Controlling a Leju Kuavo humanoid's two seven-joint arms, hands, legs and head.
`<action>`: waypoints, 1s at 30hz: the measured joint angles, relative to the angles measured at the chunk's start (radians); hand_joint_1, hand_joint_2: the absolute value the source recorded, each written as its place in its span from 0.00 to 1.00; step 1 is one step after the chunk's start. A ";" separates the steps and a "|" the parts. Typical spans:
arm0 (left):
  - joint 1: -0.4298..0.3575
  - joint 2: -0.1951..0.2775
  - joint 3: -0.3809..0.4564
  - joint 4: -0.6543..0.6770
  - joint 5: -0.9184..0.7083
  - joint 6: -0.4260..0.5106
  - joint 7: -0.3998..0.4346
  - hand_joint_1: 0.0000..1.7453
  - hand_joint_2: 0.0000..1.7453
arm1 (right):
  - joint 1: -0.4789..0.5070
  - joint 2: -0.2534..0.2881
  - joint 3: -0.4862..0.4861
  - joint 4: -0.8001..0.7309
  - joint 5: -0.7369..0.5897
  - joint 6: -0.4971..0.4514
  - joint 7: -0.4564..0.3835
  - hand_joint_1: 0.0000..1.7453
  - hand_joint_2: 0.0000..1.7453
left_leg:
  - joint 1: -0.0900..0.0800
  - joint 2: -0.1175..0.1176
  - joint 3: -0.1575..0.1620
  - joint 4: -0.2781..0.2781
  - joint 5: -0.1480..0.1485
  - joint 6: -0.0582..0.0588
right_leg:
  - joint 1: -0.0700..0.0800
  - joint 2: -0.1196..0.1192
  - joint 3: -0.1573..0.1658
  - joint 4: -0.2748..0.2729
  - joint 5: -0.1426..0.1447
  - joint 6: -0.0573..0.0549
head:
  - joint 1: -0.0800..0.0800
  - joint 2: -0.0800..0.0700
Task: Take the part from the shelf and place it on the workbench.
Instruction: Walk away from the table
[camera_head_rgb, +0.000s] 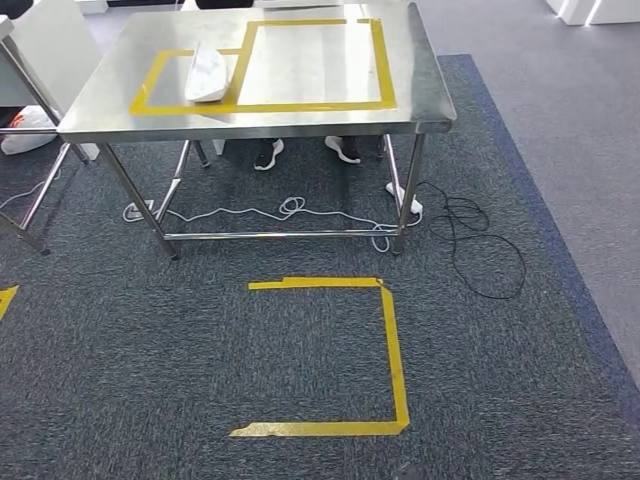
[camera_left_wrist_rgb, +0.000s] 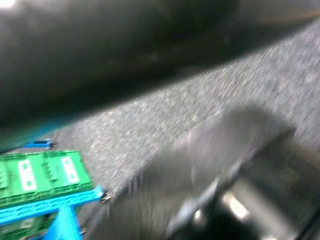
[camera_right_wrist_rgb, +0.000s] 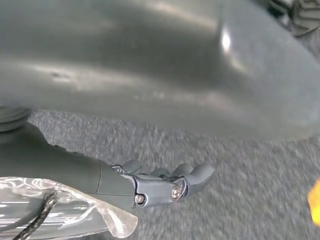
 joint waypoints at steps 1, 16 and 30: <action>0.000 0.000 0.000 0.000 0.000 0.000 0.000 0.00 0.00 | 0.000 0.000 0.000 0.000 0.000 0.000 0.000 0.00 0.00 | 0.000 0.000 -0.008 0.053 -0.059 -0.003 | 0.001 -0.001 -0.013 0.001 0.012 -0.005 | -0.002 0.000; -0.005 -0.004 0.002 0.001 0.000 0.012 0.001 0.00 0.00 | 0.003 0.000 0.000 0.000 -0.009 0.000 -0.003 0.00 0.00 | -0.014 0.002 0.200 -0.136 -0.035 0.057 | 0.007 0.001 -0.187 0.115 0.039 0.035 | 0.000 0.000; -0.003 -0.007 0.002 0.001 0.000 0.015 0.004 0.00 0.00 | 0.003 0.000 0.000 0.000 -0.010 0.000 -0.002 0.00 0.00 | -0.014 0.001 0.081 -0.040 -0.010 0.011 | 0.007 0.001 -0.007 -0.019 0.023 -0.013 | -0.007 0.000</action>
